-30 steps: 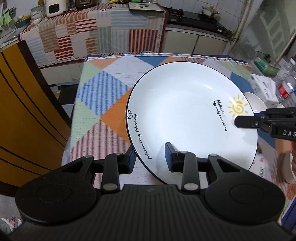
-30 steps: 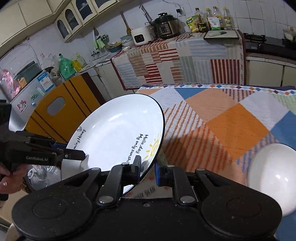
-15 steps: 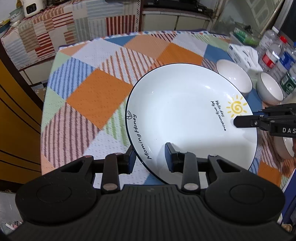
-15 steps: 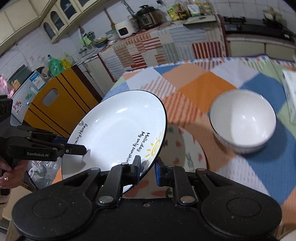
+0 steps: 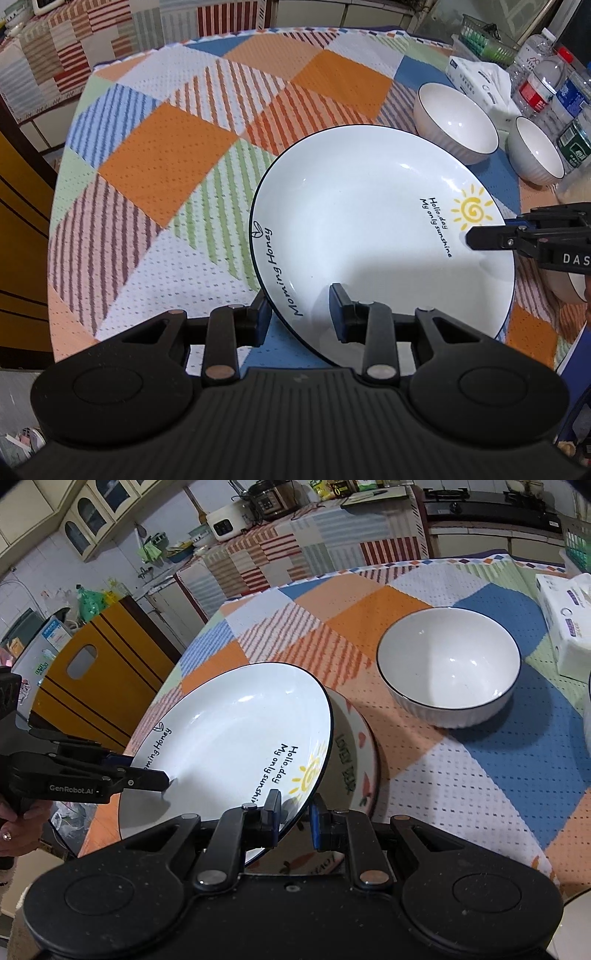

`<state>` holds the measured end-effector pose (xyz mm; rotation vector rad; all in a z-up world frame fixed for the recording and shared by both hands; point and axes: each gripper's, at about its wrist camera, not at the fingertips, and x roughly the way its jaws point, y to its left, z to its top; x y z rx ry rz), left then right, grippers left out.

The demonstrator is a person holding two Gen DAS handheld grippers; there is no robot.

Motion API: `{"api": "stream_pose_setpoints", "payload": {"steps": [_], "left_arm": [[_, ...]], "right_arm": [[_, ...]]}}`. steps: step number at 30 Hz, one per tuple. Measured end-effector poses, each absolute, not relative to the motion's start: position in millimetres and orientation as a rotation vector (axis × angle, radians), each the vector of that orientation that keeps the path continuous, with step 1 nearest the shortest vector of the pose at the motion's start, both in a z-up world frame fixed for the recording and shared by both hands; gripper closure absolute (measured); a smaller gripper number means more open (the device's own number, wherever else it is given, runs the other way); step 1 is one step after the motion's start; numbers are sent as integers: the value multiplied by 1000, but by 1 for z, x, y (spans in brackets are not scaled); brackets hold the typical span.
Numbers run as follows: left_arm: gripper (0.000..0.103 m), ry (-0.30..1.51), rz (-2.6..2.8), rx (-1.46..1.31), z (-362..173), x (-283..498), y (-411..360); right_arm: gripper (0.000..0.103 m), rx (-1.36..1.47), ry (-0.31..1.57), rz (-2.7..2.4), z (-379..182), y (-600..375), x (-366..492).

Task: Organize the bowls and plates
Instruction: 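Lift the sun plate with both grippers and carry it over the plate stack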

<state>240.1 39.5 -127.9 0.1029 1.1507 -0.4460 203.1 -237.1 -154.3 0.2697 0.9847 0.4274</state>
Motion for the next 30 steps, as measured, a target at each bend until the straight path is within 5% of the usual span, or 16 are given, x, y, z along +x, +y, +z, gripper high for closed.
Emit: {"api": "stream_pose_setpoints", "payload": {"steps": [17, 30], "left_arm": [[71, 1195, -444, 95, -141, 239, 27], [71, 1224, -441, 109, -143, 237, 22]], "right_arm": [[81, 165, 1046, 329, -148, -233, 201], [70, -53, 1099, 236, -136, -198, 200]]}}
